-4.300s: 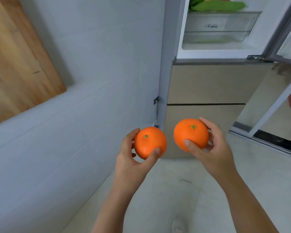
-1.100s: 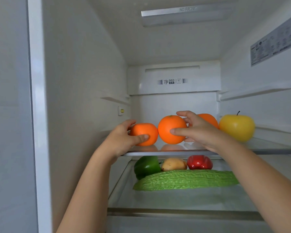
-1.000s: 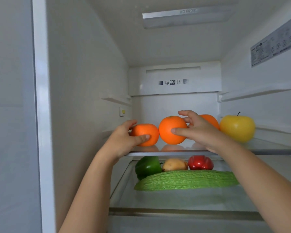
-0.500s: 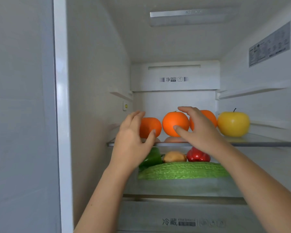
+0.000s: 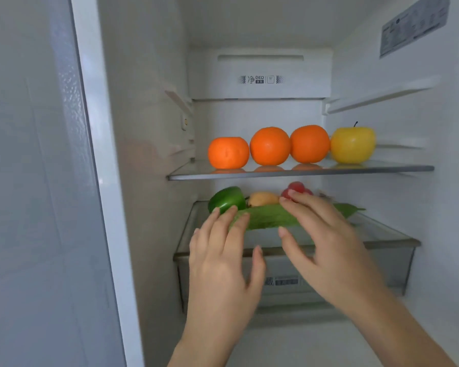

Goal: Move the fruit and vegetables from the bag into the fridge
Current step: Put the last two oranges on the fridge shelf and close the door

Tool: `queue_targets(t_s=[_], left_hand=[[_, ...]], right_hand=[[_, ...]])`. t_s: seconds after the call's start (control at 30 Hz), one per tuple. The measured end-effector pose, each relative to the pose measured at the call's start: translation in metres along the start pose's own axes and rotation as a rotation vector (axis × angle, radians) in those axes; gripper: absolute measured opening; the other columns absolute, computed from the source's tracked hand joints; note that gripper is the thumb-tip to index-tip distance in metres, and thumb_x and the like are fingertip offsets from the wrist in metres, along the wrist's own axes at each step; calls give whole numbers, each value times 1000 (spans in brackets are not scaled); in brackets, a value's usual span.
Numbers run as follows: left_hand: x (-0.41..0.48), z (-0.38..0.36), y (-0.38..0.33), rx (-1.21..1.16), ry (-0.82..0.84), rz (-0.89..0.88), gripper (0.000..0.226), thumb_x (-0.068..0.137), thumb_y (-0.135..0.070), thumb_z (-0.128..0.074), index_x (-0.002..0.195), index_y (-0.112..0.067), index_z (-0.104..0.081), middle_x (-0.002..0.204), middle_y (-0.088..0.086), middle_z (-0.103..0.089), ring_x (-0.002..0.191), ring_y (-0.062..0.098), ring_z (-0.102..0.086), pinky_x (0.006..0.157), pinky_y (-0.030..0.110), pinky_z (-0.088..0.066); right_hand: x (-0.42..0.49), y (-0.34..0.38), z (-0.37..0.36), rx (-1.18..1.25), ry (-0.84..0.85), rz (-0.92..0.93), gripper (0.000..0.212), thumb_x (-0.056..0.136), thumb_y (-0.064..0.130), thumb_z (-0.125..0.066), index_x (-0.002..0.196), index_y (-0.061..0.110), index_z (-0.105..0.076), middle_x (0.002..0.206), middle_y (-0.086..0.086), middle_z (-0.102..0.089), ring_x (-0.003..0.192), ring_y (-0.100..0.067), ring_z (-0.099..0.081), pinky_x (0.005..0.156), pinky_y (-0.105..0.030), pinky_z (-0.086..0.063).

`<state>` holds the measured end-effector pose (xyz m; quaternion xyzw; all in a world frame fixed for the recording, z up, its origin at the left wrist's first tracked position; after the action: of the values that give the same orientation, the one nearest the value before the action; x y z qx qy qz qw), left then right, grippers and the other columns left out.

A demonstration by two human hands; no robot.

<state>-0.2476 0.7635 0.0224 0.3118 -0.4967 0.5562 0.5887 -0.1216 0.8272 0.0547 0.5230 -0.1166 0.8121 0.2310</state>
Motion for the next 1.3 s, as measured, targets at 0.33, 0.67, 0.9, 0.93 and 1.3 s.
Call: queue_targets(t_s=[0.33,0.67,0.9,0.93,1.3], left_hand=[[-97,-1,0,31,220,-59,39,80,-27,-45,114,-12,-56,118,9,-62,118,26,-43,95,51,-38],[-168,14,-54,-79,425,-35,41,80,-28,-43,113,-10,-59,119,9,-62,116,30,-52,94,52,-40],[-201,34,-132,-35,464,2,45,80,-30,-41,113,-10,-62,115,7,-64,113,28,-57,94,53,-39],[-207,37,-146,-34,465,14,45,80,-30,-41,114,-10,-62,116,7,-64,113,28,-56,95,53,-38],[-268,82,-263,-9,531,69,42,81,-31,-41,115,-12,-57,114,7,-64,110,28,-58,92,53,-43]], right_hand=[[-120,24,-11,-234,162,-204,41,82,31,-48,111,6,-63,117,-14,-62,108,-33,-57,84,-52,-48],[-201,50,49,-347,301,-389,45,82,36,-42,115,12,-61,122,-9,-61,116,-30,-52,95,-50,-38],[-246,51,123,-339,300,-372,44,82,34,-43,114,9,-62,118,-10,-63,114,-30,-55,93,-53,-42],[-254,50,134,-326,313,-362,45,82,33,-43,114,9,-62,119,-10,-63,114,-30,-55,93,-53,-43],[-326,53,248,-257,402,-369,47,84,35,-42,118,8,-59,122,-12,-60,115,-30,-54,92,-55,-44]])
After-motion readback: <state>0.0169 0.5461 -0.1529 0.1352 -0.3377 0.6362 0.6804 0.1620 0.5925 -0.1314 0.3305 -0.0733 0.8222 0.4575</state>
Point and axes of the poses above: each hand's wrist, its own x-axis towards the middle knuckle, its own z-axis out of the back of the hand, y = z × x, the point moved 5 cm from there along x, towards the middle knuckle
